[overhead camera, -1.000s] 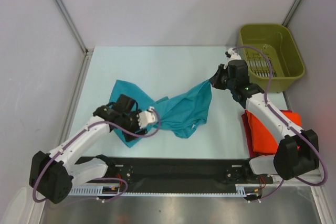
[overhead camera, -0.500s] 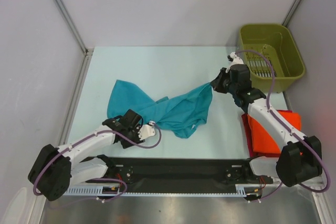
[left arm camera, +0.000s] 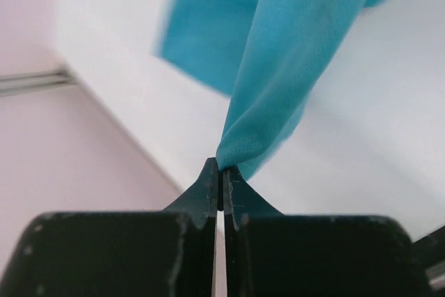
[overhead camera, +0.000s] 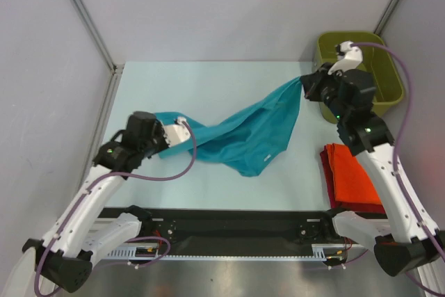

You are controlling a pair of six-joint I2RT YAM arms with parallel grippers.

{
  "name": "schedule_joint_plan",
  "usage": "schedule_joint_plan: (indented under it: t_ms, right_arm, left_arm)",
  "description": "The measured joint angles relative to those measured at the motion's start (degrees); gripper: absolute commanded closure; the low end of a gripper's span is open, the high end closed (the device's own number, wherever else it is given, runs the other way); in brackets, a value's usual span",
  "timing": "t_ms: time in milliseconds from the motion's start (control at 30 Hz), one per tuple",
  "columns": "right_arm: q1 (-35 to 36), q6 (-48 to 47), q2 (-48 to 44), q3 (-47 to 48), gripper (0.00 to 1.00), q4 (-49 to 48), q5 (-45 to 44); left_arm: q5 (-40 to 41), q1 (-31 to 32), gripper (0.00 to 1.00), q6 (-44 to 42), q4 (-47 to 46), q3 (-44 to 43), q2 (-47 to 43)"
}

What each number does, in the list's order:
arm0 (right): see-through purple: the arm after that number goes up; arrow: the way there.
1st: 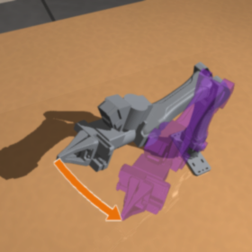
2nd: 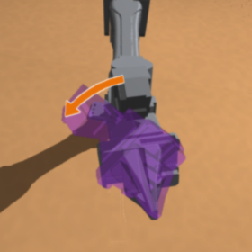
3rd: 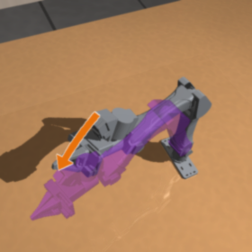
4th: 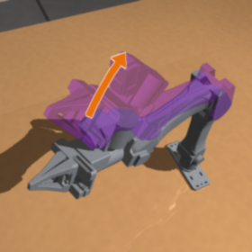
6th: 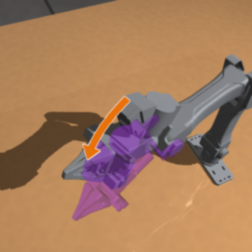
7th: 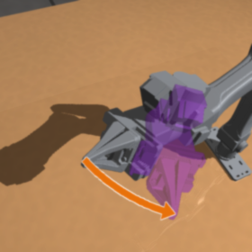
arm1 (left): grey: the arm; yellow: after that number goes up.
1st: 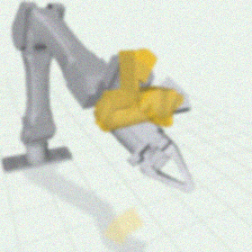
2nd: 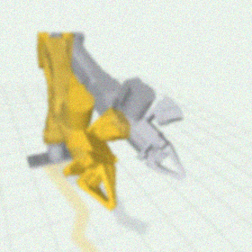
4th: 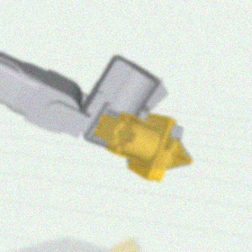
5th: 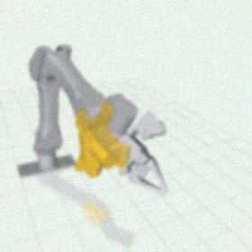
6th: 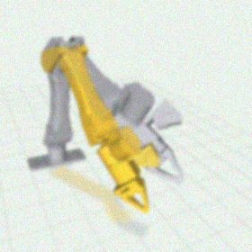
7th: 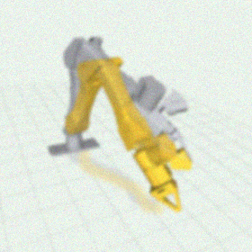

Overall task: Fold and stack the t-shirts
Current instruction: Flatten the tshirt out

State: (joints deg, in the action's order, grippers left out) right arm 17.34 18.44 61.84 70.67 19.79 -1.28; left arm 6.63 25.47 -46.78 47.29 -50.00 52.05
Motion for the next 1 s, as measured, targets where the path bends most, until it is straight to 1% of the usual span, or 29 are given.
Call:
schedule_joint_plan:
  t_ms: [100, 200, 267, 400, 533, 667, 733, 800, 933, 1000]
  right_arm:
    - [0.0, -2.4, -3.4, 6.6, 1.0, 1.6, -0.9]
    - [0.0, -4.5, -8.3, 11.5, 1.0, 3.0, -1.4]
    - [0.0, -5.8, -11.0, 14.5, 1.0, 4.2, -1.3]
    - [0.0, -8.5, -15.1, 22.0, 1.0, 7.5, -0.5]
    - [0.0, -10.1, -17.9, 29.8, 1.0, 10.1, 0.8]
    - [-0.6, -10.3, -19.2, 35.9, 1.0, 12.0, 3.5]
    - [-1.1, -10.2, -19.1, 37.5, 1.0, 12.3, 4.4]
    - [-1.4, -10.3, -18.8, 37.4, 1.0, 12.4, 4.7]
    - [-1.5, -12.2, -14.5, 34.8, 1.0, 9.6, 4.1]
    - [-1.5, -13.7, -10.1, 33.0, 1.0, 7.3, 3.6]
  left_arm:
    - [0.5, -2.3, 1.0, -2.8, 1.9, -12.8, -1.2]
    - [0.4, -3.0, 1.0, -3.2, 3.0, -25.8, -0.8]
    - [0.2, -3.1, 1.0, -3.3, 3.9, -32.3, -1.1]
    - [-1.7, -3.1, 1.0, -3.3, 6.6, -42.0, -2.8]
    - [-4.7, -3.1, 1.0, -3.4, 9.1, -48.7, -5.4]
    - [-6.7, -3.1, 0.99, -3.1, 10.3, -56.9, -5.6]
    - [-7.2, -3.1, 1.0, -2.8, 10.4, -59.4, -5.3]
    - [-7.2, -3.1, 1.0, -2.8, 10.3, -59.5, -4.8]
    - [-6.8, -3.7, 1.0, -3.7, 9.0, -54.8, -0.9]
    - [-7.6, -6.0, 1.0, -4.3, 8.0, -52.0, 3.7]
